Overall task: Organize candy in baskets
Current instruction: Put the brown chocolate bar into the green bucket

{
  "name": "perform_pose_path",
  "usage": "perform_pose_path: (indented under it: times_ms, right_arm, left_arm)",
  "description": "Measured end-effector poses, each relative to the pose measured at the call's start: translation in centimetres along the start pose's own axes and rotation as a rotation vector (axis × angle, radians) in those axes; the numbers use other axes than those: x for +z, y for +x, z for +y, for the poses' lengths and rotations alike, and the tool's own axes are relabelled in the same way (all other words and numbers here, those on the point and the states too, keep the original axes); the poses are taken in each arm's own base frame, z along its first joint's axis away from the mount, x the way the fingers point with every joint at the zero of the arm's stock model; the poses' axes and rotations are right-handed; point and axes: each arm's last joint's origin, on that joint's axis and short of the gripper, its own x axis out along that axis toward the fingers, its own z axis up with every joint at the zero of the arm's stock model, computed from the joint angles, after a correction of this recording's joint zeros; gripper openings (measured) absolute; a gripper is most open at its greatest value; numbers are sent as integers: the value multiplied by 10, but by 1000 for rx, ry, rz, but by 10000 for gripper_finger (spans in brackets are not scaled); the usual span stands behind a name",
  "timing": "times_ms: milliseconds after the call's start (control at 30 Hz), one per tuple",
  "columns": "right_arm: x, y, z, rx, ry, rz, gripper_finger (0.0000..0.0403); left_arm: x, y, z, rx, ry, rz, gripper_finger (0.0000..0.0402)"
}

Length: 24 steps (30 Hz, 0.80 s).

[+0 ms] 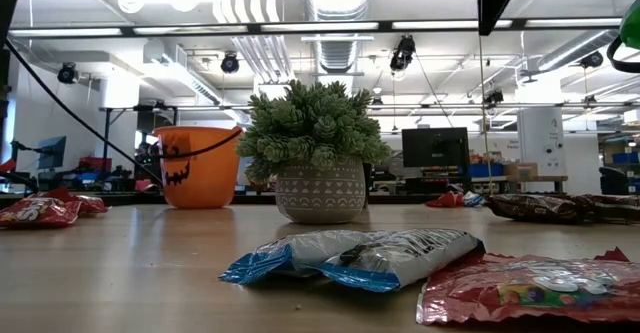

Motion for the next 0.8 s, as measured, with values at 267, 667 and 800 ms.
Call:
perform_pose_path:
  times_ms: [267, 667, 800]
  right_arm:
    - [3, 1, -9, -59, -45, -8, 180]
    - [16, 5, -50, -196, -42, 2, 180]
    - [22, 12, -60, -181, -16, 44, 180]
  left_arm:
    - [0, 1, 1, 35, -119, 3, 149]
    - [0, 1, 1, 37, -182, 2, 149]
    - [0, 1, 2, 60, -179, 3, 149]
